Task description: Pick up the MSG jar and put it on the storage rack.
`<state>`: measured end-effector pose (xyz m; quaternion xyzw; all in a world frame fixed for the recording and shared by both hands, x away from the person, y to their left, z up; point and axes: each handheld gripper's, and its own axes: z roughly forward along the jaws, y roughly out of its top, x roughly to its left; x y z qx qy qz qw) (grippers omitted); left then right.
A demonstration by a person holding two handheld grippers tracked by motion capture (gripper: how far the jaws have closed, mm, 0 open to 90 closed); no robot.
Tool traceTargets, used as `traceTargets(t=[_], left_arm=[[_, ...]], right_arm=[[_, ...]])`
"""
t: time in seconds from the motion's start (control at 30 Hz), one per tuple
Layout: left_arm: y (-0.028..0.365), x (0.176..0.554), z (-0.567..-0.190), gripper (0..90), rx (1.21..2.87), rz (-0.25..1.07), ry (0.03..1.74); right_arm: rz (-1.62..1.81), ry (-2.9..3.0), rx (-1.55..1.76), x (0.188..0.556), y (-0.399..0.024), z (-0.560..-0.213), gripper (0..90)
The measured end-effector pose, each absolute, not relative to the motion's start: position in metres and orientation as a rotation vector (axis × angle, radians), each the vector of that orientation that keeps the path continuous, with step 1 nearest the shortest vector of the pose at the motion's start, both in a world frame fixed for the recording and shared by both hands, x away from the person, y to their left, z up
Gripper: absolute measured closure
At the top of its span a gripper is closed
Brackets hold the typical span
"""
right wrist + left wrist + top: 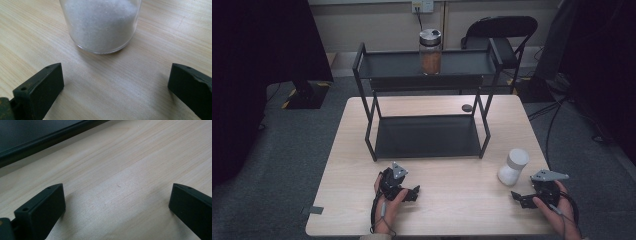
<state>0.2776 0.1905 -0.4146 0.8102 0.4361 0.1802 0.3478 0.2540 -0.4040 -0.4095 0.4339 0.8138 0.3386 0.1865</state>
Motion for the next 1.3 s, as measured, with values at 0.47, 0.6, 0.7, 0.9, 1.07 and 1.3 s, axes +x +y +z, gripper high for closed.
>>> traceTargets(t=[0.47, 0.6, 0.7, 0.9, 1.07, 1.3], left_arm=[[0.19, 0.277, -0.415, 0.0, 2.1, 0.468, 1.132], [0.19, 0.277, -0.415, 0.0, 2.1, 0.468, 1.132], [0.19, 0.277, -0.415, 0.0, 2.1, 0.468, 1.132], [0.19, 0.277, -0.415, 0.0, 2.099, 0.468, 1.132], [0.19, 0.277, -0.415, 0.0, 2.1, 0.468, 1.132], [0.19, 0.277, -0.415, 0.0, 2.099, 0.468, 1.132]], right_arm=[[0.94, 2.345, 1.176, 0.264, -0.403, -0.397, 1.3], [0.949, 2.347, 1.165, 0.265, -0.403, -0.393, 1.3], [0.978, 2.345, 1.161, 0.266, -0.405, -0.392, 1.2], [1.01, 2.35, 1.144, 0.269, -0.405, -0.386, 1.2], [1.02, 2.354, 1.13, 0.272, -0.402, -0.38, 1.3], [1.042, 2.349, 1.118, 0.275, -0.402, -0.372, 1.2]])
